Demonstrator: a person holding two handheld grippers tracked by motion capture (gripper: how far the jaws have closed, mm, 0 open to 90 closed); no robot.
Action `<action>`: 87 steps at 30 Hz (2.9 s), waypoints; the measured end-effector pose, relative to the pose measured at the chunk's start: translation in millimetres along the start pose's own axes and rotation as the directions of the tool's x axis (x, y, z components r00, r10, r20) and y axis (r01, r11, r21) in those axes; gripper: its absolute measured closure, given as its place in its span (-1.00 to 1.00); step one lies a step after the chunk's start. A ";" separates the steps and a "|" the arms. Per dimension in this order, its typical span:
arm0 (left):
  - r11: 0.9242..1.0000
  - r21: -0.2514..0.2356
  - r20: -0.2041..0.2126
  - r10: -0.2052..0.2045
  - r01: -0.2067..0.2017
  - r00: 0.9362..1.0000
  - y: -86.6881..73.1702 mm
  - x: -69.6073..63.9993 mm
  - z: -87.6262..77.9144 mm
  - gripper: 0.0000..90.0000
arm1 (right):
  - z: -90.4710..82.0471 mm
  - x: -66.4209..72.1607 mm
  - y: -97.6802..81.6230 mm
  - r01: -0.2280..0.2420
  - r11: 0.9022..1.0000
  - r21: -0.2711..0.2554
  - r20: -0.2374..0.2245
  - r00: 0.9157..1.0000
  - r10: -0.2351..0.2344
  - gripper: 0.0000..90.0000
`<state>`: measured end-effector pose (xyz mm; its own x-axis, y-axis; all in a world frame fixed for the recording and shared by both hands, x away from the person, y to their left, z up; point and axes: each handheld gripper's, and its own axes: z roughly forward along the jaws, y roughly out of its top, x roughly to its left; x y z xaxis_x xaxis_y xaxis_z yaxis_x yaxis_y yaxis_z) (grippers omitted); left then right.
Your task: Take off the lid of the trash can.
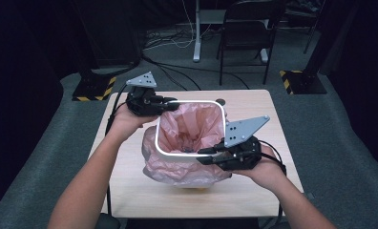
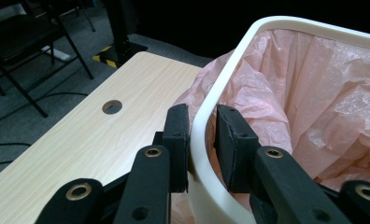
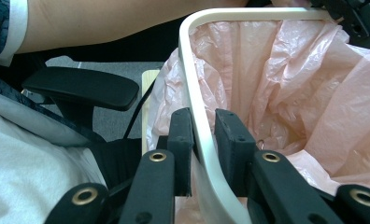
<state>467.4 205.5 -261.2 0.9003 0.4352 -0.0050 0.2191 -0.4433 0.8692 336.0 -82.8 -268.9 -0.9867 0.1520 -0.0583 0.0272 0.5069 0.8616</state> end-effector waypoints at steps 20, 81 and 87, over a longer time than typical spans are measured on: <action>1.000 0.012 0.018 0.013 -0.013 1.000 2.1 1.8 -0.9 0.68 | 3.8 -3.2 6.4 0.032 0.998 0.044 -0.043 0.999 -0.030 0.79; 0.999 -0.014 0.037 0.035 -0.035 0.999 40.7 -6.4 -24.6 0.66 | -19.4 1.2 38.4 0.101 0.995 0.007 -0.081 0.992 -0.100 0.88; 0.999 -0.051 0.004 0.012 -0.011 1.000 43.2 -7.7 -26.7 0.25 | -18.4 -0.1 34.6 0.092 0.996 0.020 -0.080 0.993 -0.090 0.88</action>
<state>459.9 203.8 -210.4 0.9044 0.4267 0.0030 0.1895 -0.4080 0.8931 334.0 -80.9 -229.8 -0.9948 0.0369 -0.0953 -0.0608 0.5357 0.8422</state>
